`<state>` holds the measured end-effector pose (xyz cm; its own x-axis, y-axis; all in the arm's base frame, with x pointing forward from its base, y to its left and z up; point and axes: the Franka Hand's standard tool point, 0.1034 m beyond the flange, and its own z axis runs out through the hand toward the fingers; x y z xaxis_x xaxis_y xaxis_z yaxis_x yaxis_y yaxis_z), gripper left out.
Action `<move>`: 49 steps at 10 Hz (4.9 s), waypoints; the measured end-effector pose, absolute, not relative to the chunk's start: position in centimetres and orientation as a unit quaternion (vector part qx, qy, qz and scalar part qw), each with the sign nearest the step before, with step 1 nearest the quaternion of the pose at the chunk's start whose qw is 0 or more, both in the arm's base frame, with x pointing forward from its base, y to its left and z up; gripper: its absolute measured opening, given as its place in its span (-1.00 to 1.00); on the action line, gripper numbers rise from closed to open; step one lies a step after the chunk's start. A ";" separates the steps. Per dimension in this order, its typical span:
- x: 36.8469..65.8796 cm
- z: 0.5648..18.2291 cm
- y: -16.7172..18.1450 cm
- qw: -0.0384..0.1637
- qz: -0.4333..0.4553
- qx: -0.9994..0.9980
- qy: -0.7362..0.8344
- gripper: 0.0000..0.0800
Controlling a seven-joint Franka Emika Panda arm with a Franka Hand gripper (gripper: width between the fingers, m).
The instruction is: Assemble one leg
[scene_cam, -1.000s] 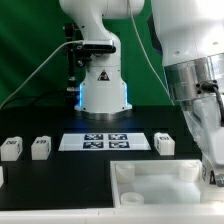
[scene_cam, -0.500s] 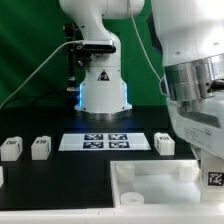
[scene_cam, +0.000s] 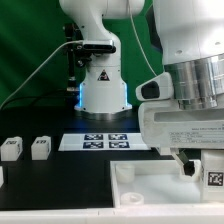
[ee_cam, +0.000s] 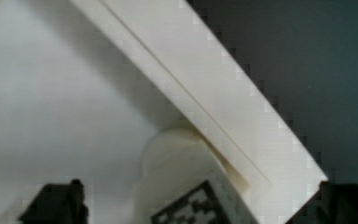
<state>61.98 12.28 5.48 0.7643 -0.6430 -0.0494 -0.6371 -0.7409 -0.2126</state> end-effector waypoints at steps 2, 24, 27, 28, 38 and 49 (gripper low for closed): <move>61.9 5.6 13.1 0.056 -0.031 -0.988 0.141 0.62; 62.3 5.3 13.4 0.104 0.005 -0.893 0.438 0.62; 62.3 5.2 13.2 0.098 -0.011 -0.946 0.308 0.62; 62.6 5.4 12.7 0.076 -0.026 -0.974 0.210 0.62; 62.7 5.3 11.9 0.062 -0.021 -0.936 0.347 -0.31; 63.0 5.1 11.7 0.093 0.033 -0.558 0.824 -0.31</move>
Offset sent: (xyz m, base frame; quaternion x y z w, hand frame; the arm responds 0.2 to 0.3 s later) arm 0.0000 0.0000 0.0000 0.0000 0.0000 0.0000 1.0000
